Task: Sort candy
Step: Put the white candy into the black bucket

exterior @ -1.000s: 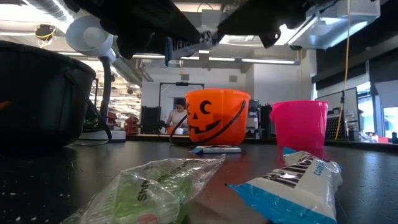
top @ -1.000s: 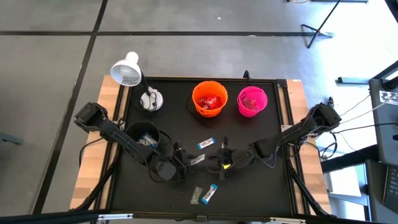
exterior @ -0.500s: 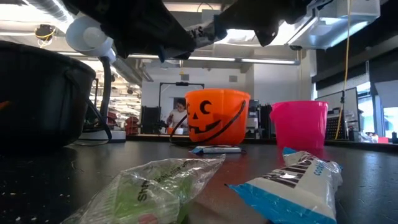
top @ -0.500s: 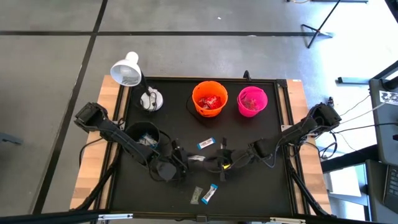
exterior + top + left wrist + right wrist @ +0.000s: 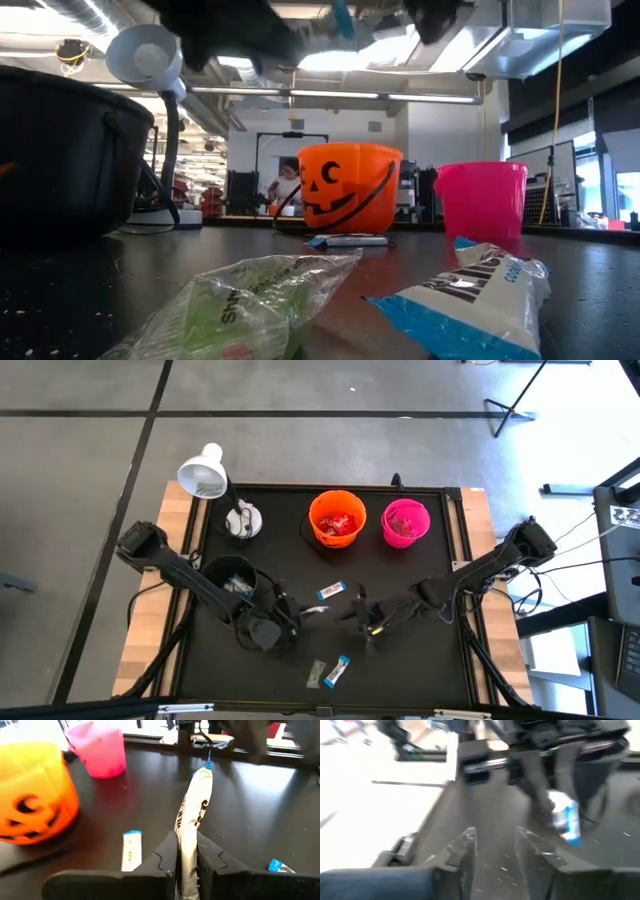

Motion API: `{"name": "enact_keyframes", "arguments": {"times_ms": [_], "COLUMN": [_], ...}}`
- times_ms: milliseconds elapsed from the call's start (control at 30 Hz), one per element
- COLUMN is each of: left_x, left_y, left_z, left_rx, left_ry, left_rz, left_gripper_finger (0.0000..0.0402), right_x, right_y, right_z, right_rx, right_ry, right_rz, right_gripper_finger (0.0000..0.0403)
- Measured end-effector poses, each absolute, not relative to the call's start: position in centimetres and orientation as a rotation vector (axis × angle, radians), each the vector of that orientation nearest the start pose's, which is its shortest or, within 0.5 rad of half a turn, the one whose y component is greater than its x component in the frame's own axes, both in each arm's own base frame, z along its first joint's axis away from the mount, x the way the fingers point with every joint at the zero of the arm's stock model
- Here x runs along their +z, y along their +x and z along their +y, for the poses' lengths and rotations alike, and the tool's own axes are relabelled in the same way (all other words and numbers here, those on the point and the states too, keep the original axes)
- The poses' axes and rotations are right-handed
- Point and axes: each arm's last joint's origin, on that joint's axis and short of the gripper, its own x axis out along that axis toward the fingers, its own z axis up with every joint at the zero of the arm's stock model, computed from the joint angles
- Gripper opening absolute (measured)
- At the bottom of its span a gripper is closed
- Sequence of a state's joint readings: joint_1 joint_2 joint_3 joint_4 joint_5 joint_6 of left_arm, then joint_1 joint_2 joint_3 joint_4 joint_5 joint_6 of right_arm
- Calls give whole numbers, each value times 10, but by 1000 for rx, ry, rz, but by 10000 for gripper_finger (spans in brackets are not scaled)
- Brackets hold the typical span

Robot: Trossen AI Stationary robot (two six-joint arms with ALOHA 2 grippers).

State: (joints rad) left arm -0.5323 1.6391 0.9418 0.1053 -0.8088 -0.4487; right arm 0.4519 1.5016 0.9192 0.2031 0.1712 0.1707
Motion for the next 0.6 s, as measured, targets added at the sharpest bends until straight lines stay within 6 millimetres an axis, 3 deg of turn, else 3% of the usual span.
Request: {"name": "enact_keyframes", "arguments": {"times_ms": [167, 367, 467, 600], "left_x": [248, 299, 305, 297], "left_y": [281, 235, 209, 179], "left_z": [-147, -129, -113, -90], "left_rx": [409, 491, 512, 582], "left_ry": [-23, -1, -39, -140], "left_rz": [371, 394, 484, 752], "left_gripper_finger": [18, 17, 17, 17], "right_x": [266, 262, 258, 256], "right_y": [285, 279, 276, 274], "right_z": [136, 134, 135, 137], "right_rx": [348, 336, 285, 248], "right_ry": [83, 61, 30, 8], "right_rz": [366, 448, 479, 492], "right_gripper_finger": [166, 171, 167, 166]}}
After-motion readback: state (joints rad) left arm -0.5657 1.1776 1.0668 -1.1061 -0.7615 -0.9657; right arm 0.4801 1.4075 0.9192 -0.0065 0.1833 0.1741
